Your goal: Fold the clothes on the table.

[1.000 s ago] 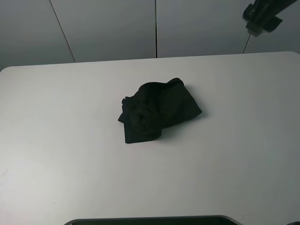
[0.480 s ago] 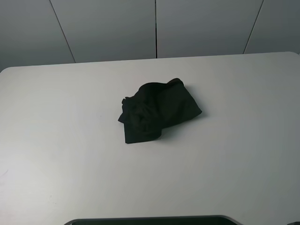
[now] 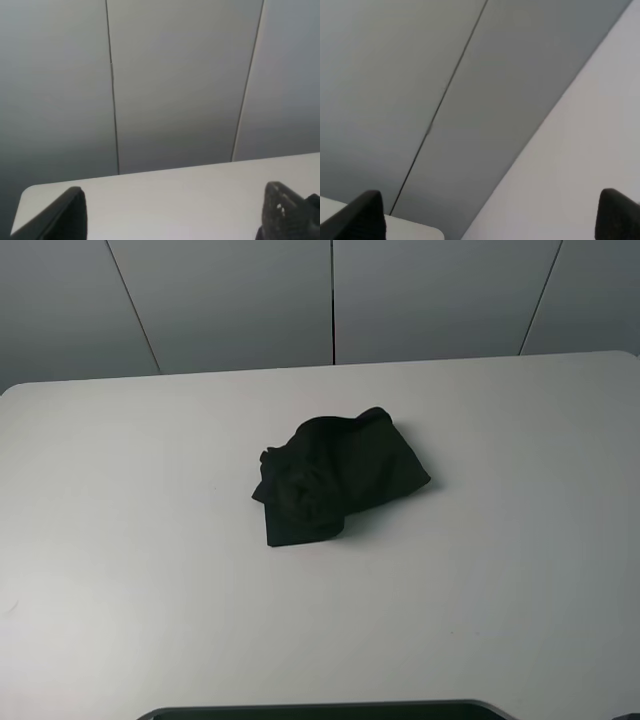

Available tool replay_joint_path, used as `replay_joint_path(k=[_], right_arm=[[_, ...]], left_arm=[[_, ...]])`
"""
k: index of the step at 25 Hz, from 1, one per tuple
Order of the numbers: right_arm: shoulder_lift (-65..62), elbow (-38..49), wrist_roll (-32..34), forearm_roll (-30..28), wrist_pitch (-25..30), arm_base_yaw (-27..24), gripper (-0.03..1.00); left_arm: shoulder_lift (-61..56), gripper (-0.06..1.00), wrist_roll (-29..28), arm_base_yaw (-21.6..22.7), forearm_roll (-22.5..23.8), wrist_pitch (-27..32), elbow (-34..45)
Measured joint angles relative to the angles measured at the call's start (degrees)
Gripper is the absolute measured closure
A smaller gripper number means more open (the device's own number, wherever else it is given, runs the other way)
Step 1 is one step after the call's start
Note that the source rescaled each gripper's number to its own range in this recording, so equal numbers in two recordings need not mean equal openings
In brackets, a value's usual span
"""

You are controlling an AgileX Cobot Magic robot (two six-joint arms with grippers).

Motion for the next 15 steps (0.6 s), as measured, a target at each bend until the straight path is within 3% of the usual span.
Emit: replay_joint_path(k=[4,9,15], right_arm=[[-5.2,0.0,0.0,-1.2,0.0,-6.6,0.06],[-10.3,0.0,0.0,0.0,0.1,-14.3,0.06],[-10.7,3.7,0.3,13.9,-0.1,-22.7,0.06]], left_arm=[[-4.4,0.02,3.9,3.4,-3.1,0.0,0.0],[-8.9,0.02,8.0,14.0,-3.4,0.1,-0.1],[-13.8,0.02,14.9,27.6,-8.3,0.1,-0.1]])
